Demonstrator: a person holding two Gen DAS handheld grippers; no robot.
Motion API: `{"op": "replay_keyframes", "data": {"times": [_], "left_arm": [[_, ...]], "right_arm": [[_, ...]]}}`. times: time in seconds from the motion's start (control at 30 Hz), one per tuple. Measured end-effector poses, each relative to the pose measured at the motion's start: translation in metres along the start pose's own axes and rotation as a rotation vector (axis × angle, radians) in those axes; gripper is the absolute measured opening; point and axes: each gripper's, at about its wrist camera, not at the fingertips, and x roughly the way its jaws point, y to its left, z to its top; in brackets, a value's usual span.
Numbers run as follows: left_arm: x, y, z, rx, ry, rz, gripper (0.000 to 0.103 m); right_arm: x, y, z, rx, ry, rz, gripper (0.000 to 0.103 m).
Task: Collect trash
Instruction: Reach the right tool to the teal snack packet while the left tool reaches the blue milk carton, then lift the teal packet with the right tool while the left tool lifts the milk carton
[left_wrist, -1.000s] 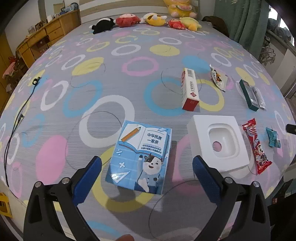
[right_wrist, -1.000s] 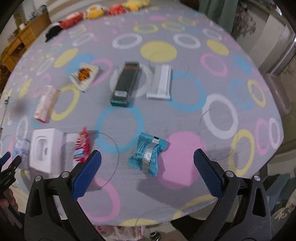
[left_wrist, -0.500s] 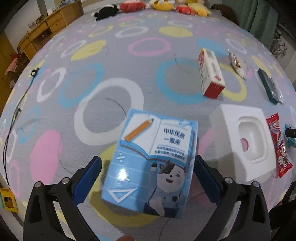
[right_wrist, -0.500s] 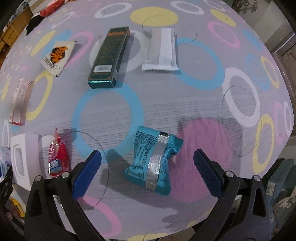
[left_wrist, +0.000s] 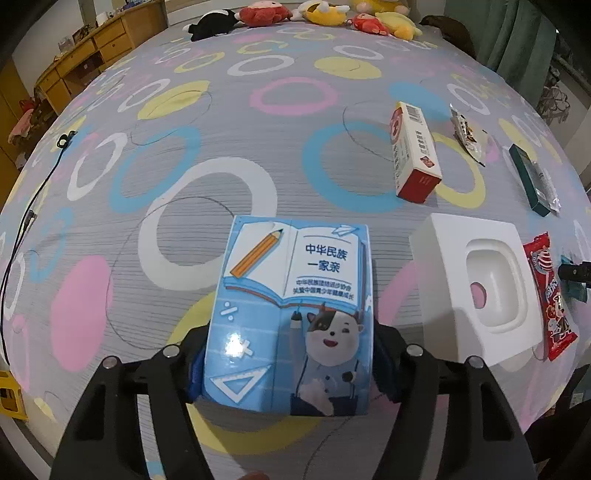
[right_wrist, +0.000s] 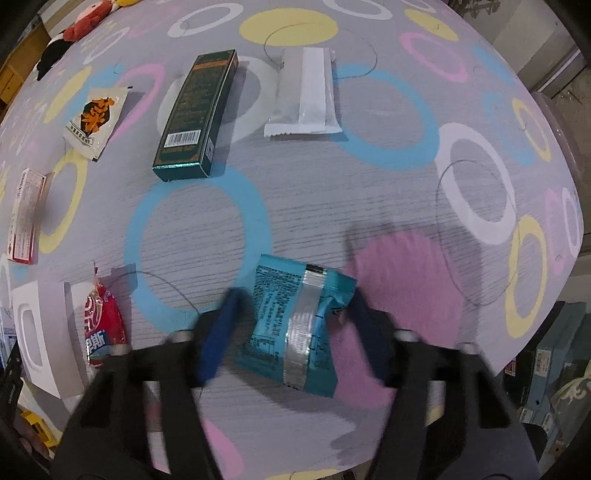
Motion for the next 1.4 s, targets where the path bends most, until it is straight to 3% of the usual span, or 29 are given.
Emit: {"op": "replay_keyframes", "data": {"times": [0.2, 0.5, 0.57, 1.0, 1.4], "left_arm": [[-0.009, 0.001, -0.001, -0.019, -0.031, -0.033, 0.064], [-0.016, 0.004, -0.004, -0.028, -0.060, -0.043, 0.064], [-0.019, 0.006, -0.005, -0.029, -0.069, -0.047, 0.064], [-0.052, 0.010, -0.016, -0.045, -0.131, -0.064, 0.064], [-0.119, -0.007, -0.047, -0.013, -0.251, -0.035, 0.064]], "right_arm": [[0.002, 0.002, 0.005, -0.040, -0.003, -0.009, 0.030], [-0.005, 0.011, 0.007, -0.074, -0.037, -0.021, 0.028], [-0.024, 0.016, -0.014, -0.085, -0.053, -0.022, 0.028], [-0.090, 0.012, -0.042, -0.129, -0.155, 0.057, 0.028], [-0.147, 0.001, -0.081, -0.184, -0.281, 0.144, 0.028]]}}
